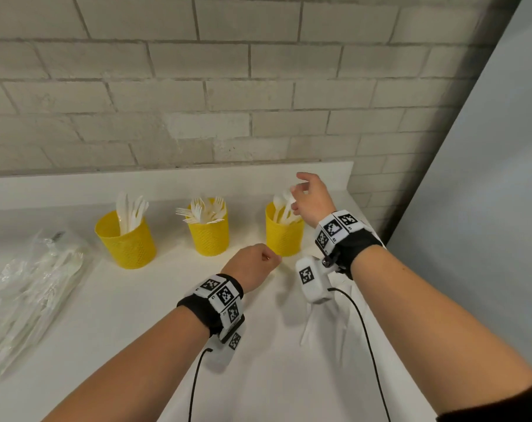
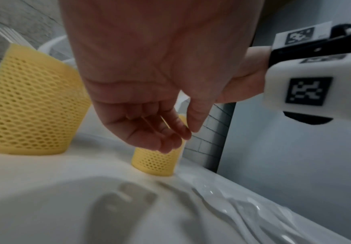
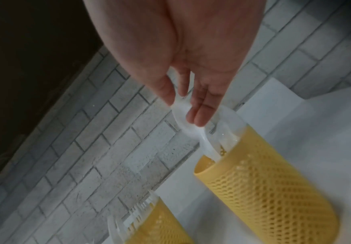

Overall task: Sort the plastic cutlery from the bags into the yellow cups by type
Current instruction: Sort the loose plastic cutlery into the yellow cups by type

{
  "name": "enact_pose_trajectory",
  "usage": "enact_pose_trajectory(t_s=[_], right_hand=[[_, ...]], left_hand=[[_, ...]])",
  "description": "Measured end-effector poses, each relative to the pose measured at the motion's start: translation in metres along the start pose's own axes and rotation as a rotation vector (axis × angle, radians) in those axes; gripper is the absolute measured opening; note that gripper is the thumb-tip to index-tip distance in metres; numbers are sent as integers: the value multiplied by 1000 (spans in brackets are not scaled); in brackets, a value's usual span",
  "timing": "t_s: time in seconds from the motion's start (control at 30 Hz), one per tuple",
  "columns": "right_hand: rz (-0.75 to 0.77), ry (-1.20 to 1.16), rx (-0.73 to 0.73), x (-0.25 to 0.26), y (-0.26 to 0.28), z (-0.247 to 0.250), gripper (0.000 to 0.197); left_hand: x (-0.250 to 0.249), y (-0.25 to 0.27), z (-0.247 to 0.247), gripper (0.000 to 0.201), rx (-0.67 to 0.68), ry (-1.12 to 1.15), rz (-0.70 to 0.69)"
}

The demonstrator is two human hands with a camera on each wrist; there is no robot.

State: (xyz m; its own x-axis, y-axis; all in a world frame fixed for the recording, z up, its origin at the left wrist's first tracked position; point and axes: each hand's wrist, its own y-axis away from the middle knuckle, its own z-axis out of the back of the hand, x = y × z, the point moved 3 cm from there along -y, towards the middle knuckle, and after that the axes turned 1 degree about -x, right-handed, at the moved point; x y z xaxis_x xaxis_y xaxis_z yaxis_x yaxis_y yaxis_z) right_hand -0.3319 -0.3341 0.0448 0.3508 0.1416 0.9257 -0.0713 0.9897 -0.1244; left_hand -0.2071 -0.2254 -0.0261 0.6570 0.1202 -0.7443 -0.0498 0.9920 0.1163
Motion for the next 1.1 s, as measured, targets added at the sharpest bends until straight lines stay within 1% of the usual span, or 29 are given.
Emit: enact_pose_trajectory(t_s=[0.07,0.1,0.13,0.2,0.23,0.27,0.3,0.37,0.4,0.5,0.53,0.6,0.7,0.77,0.83,0.9,0.93,0.97,1.0,1.03,1.07,1.1], right_hand=[[-12,-4,0,-4,10,8,46],[3,-4,-17,-4,16,14,45],[23,-6,-30,-4,23,21,40],[47,-8,-26,-7,41,36,25],[39,2,-14,-10,51,44,19],[15,29,-1,-16,61,51,16],[-23,75,14,-24,71,60,19],[-146,178,64,-46,89,75,25],[-213,230,97,-57,96,81,24],[-370,456,197,-84,116,99,12],[-421,529,223,-89,124,103,18],[-527,589,273,-99,138,108,35],[-632,430,353,-110,154,100,42],[-620,353,368,-113,156,90,41],[-571,285,348,-111,154,80,34],[-528,261,382,-107,151,71,31],[-503,273,408,-105,149,69,29],[-476,283,407,-104,144,70,26],[-453,294,373,-102,139,74,25],[-417,345,307,-101,131,82,27],[-385,445,238,-102,123,91,28],[-381,573,188,-104,116,100,30]], left_hand=[[-1,6,-14,23,70,-66,44],[-2,9,-21,25,98,-94,70],[-2,12,-27,28,128,-121,99],[-3,19,-40,35,196,-181,148],[-4,22,-46,38,224,-207,164],[-4,25,-52,43,240,-225,178],[-5,27,-57,50,242,-238,187],[-8,28,-67,65,217,-265,200],[-10,27,-72,71,196,-289,200],[-19,22,-86,86,123,-358,195],[-22,21,-89,89,112,-374,197],[-25,20,-94,86,114,-393,196],[-28,17,-98,71,124,-358,173],[-28,14,-99,64,124,-305,171],[-30,13,-98,53,117,-239,174],[-32,13,-94,39,121,-231,159],[-32,13,-93,37,130,-255,143],[-33,13,-91,39,144,-290,122],[-34,14,-91,42,161,-326,112],[-35,16,-92,44,186,-355,113],[-35,18,-94,52,214,-387,132],[-36,21,-97,69,228,-433,147]])
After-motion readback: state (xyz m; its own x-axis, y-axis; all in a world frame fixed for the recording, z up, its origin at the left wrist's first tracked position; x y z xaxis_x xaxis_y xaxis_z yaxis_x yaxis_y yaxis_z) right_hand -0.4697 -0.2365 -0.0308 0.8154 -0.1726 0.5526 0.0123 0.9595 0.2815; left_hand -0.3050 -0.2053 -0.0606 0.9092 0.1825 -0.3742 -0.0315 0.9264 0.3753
